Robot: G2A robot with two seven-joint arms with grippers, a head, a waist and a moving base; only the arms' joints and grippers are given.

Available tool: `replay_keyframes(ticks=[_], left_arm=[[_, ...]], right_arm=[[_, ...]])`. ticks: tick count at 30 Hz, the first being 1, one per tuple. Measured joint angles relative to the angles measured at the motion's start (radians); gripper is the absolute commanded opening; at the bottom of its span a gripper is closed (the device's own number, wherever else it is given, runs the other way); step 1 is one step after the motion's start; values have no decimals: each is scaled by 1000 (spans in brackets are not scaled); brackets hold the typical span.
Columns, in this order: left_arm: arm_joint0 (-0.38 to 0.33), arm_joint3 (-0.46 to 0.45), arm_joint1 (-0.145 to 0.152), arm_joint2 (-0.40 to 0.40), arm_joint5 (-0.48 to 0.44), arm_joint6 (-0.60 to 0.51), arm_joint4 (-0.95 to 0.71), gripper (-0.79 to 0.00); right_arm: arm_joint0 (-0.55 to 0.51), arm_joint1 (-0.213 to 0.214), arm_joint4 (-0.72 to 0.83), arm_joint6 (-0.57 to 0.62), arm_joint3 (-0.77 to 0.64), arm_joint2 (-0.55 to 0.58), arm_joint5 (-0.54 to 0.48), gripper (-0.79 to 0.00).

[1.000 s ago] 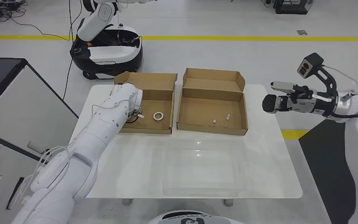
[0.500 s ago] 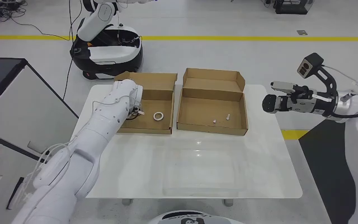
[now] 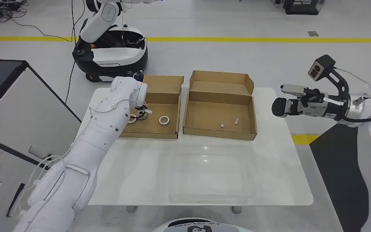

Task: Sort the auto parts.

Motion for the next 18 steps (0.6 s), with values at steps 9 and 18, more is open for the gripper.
replay_keyframes(ticks=[9, 18], left_arm=[[190, -329, 58, -212, -213, 51, -148, 0], [348, -495, 100, -437, -457, 134, -411, 0]], right_arm=[[0, 0, 0, 0, 0, 0, 0, 0], [0, 0, 0, 0, 0, 0, 0, 0]])
